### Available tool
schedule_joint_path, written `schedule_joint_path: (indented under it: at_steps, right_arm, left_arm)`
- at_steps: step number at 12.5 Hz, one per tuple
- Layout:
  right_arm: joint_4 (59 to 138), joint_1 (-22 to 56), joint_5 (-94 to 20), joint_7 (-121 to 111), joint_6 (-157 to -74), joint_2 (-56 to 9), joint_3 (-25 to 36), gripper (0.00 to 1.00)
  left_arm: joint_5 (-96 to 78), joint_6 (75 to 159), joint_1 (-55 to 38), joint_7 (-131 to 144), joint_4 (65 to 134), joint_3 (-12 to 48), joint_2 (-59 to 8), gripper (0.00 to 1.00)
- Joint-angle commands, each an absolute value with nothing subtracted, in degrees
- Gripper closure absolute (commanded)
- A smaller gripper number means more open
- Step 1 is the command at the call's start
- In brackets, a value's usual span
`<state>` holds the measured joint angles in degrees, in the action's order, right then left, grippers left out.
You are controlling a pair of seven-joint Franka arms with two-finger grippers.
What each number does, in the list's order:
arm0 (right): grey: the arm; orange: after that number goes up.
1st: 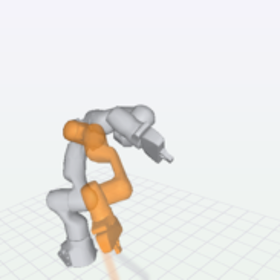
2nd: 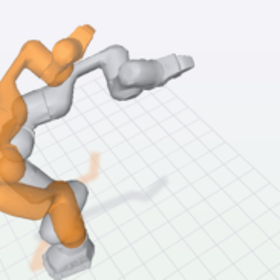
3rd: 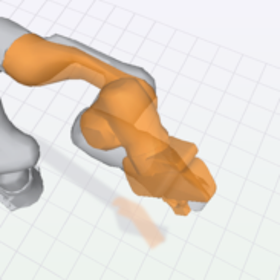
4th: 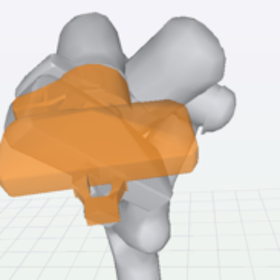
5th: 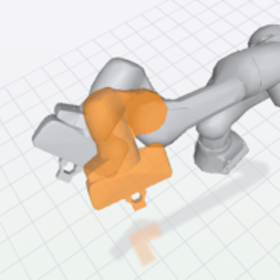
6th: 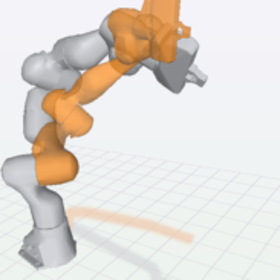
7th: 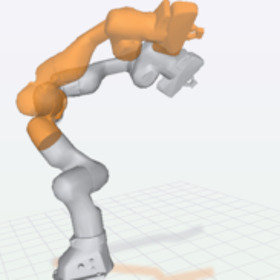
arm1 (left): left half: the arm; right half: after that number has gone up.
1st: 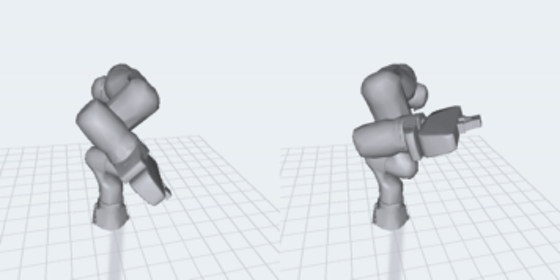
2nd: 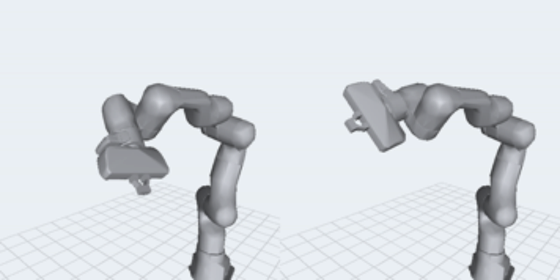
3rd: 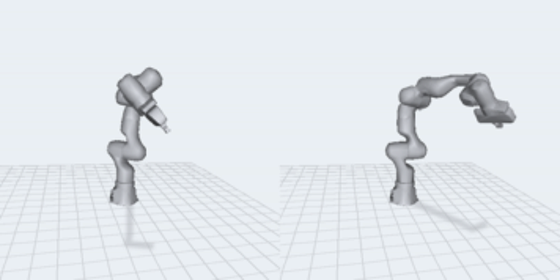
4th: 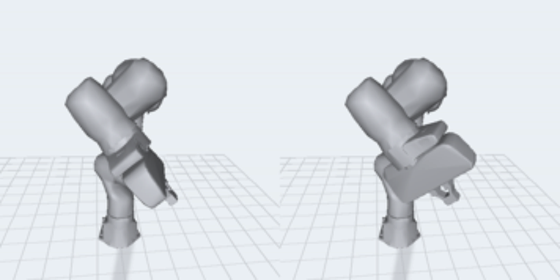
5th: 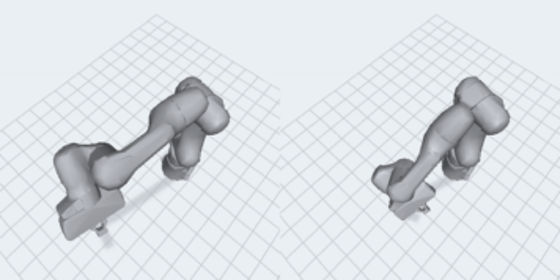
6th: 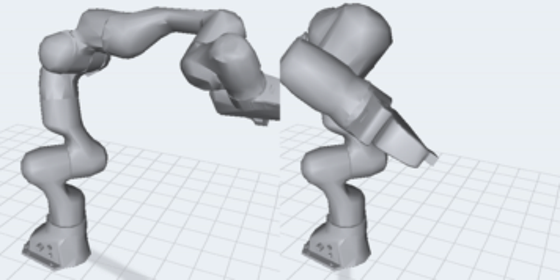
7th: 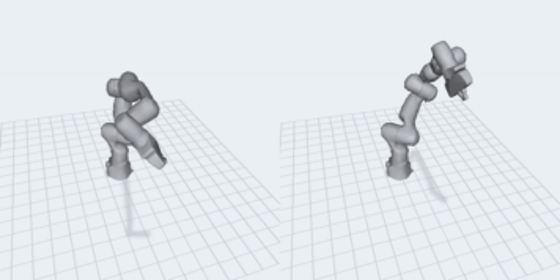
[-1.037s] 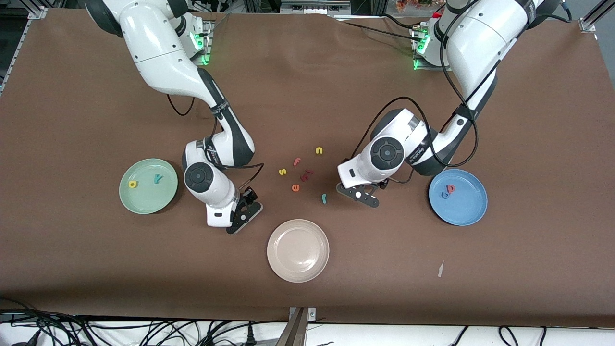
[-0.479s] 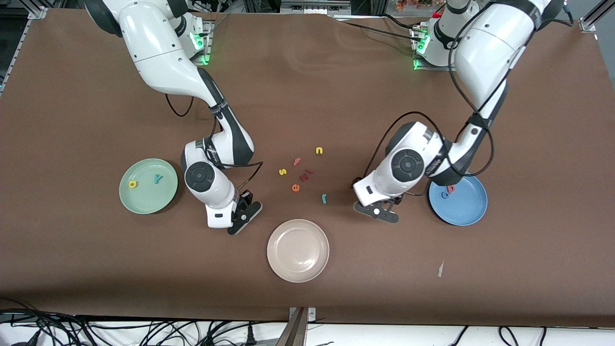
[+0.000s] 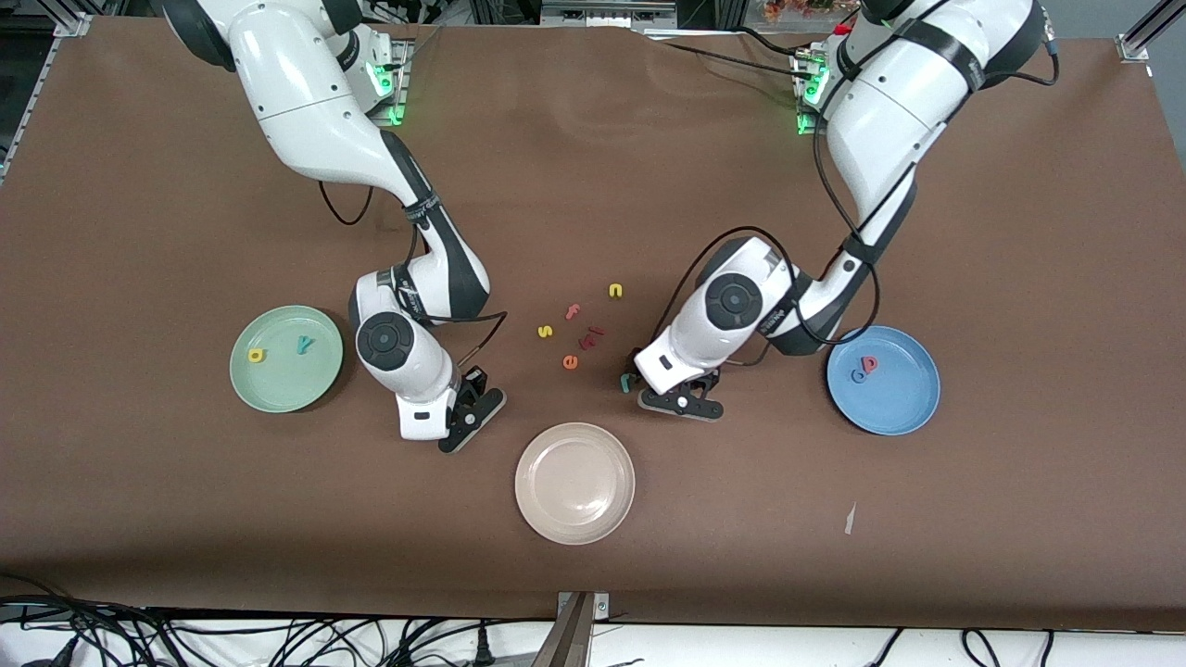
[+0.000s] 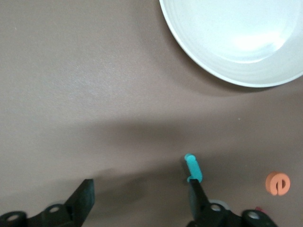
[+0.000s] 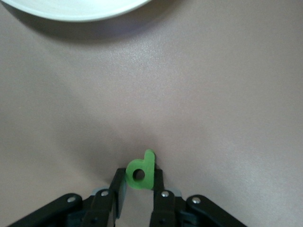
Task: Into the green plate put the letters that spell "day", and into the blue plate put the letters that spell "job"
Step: 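Move the d to the green plate while the left gripper grasps the j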
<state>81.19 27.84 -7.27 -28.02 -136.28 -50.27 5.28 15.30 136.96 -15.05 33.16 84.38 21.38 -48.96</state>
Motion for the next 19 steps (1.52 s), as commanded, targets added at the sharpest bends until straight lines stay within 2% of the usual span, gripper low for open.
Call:
schedule_joint_path:
  at_steps: [1,2,4,6,9,11,14,15,16,17,18,19]
  right_arm:
    - [79.45,26.90,-7.38,-28.57,-131.41,-49.14,5.36,0.90]
    - [80.85,26.20,-7.30,-28.74,-128.96,-47.04,5.54,0.90]
    - [82.17,25.66,-7.21,-29.00,-121.33,-43.87,7.19,0.90]
    - [85.67,25.75,-6.95,-29.00,-117.96,-40.01,9.57,0.90]
    - [96.99,25.66,-6.94,-31.89,-120.66,-33.07,14.13,0.90]
    - [103.33,25.66,-7.12,-32.26,-122.95,-29.37,17.04,0.90]
    - [111.77,25.66,-7.38,-32.17,-128.30,-25.50,20.90,0.90]
    - [113.71,25.66,-7.47,-32.08,-129.63,-25.05,22.57,0.90]
    - [114.60,25.66,-7.56,-31.99,-129.81,-24.96,24.24,0.86]
    - [114.61,25.66,-7.65,-31.64,-129.38,-25.13,25.48,0.60]
    - [114.61,25.23,-7.65,-31.12,-128.59,-25.14,25.92,0.01]
    - [114.17,25.22,-7.65,-30.50,-127.63,-25.14,25.84,0.00]
  left_arm:
    - [15.91,136.58,-22.57,38.58,80.34,14.34,-50.09,0.24]
    - [16.00,136.58,-23.02,38.76,78.85,14.15,-51.14,0.28]
    - [16.00,136.58,-23.64,38.93,75.43,14.15,-53.43,0.28]
    - [16.00,136.58,-23.91,39.11,74.88,14.15,-54.05,0.28]
    - [15.91,136.84,-24.52,40.43,74.79,14.15,-54.76,0.28]
    - [16.08,136.85,-25.83,45.94,74.79,14.15,-54.67,0.32]
    - [16.26,136.85,-26.63,47.11,74.88,14.06,-54.75,0.33]
    - [16.43,136.85,-26.63,46.67,74.97,14.06,-54.76,0.36]
    - [16.44,136.85,-26.80,46.76,74.97,13.98,-54.84,0.37]
    - [16.44,136.93,-26.72,46.58,74.97,13.97,-55.19,0.37]
    - [16.44,136.93,-26.72,46.58,74.97,13.80,-55.20,0.37]
    - [16.52,136.93,-26.89,46.58,74.97,13.45,-55.20,0.38]
